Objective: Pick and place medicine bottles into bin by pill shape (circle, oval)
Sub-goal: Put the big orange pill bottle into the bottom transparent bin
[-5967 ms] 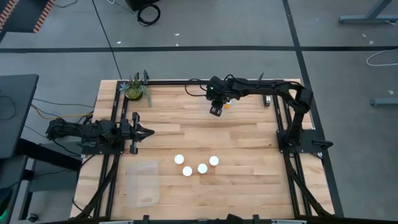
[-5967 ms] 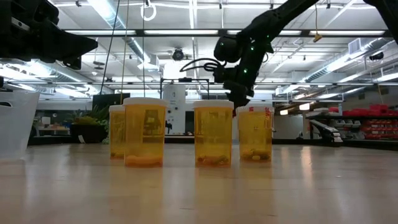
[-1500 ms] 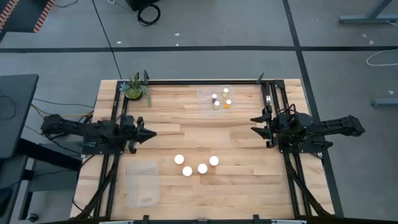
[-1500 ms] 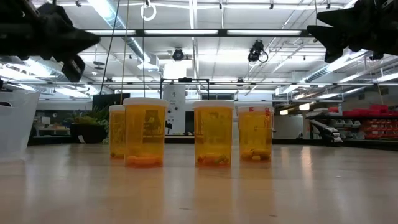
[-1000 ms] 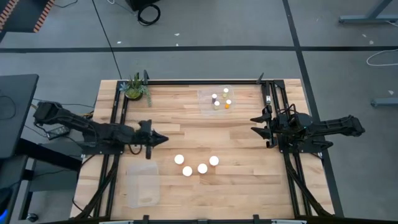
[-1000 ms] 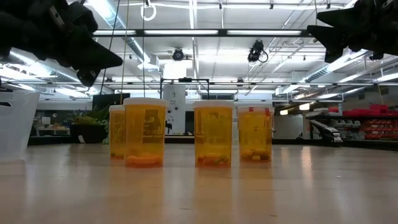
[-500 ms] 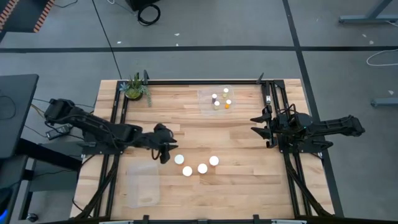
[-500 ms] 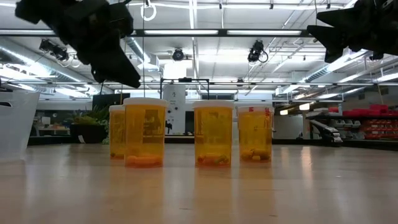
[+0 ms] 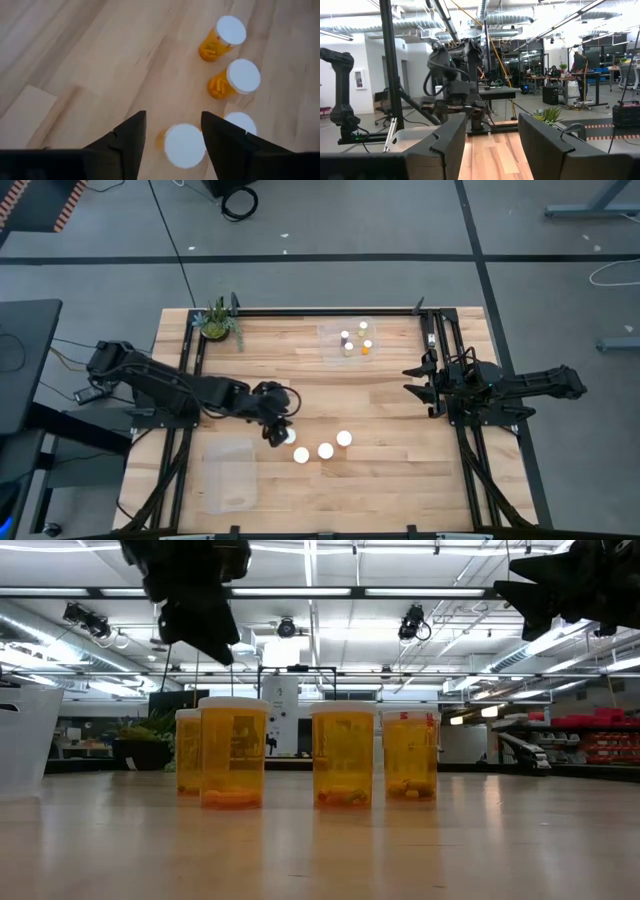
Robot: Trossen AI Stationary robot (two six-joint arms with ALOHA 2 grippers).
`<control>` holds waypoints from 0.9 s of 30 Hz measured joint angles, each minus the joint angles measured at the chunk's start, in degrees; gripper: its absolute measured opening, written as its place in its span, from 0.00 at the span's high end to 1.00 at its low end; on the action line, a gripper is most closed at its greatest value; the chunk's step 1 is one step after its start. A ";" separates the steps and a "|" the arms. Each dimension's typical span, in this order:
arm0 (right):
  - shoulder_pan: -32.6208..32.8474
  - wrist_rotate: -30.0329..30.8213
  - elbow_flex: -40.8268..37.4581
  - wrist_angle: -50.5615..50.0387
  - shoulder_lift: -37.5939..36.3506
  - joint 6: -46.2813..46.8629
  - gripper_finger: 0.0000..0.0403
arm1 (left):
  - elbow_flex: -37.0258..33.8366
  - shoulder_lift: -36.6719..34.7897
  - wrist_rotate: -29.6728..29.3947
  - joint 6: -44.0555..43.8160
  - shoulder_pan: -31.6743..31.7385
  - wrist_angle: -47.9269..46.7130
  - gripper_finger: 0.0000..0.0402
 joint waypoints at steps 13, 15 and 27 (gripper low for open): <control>0.00 -0.02 0.00 -0.11 0.00 0.00 0.53 | 15.65 13.78 7.91 0.95 -0.02 -13.40 0.30; -0.01 0.00 0.00 -0.19 0.00 0.00 0.53 | 17.68 15.06 8.02 1.35 0.00 -15.73 0.29; 0.00 -0.01 0.00 -0.50 -0.01 0.00 0.53 | 22.10 20.47 8.43 8.72 0.22 -22.55 0.29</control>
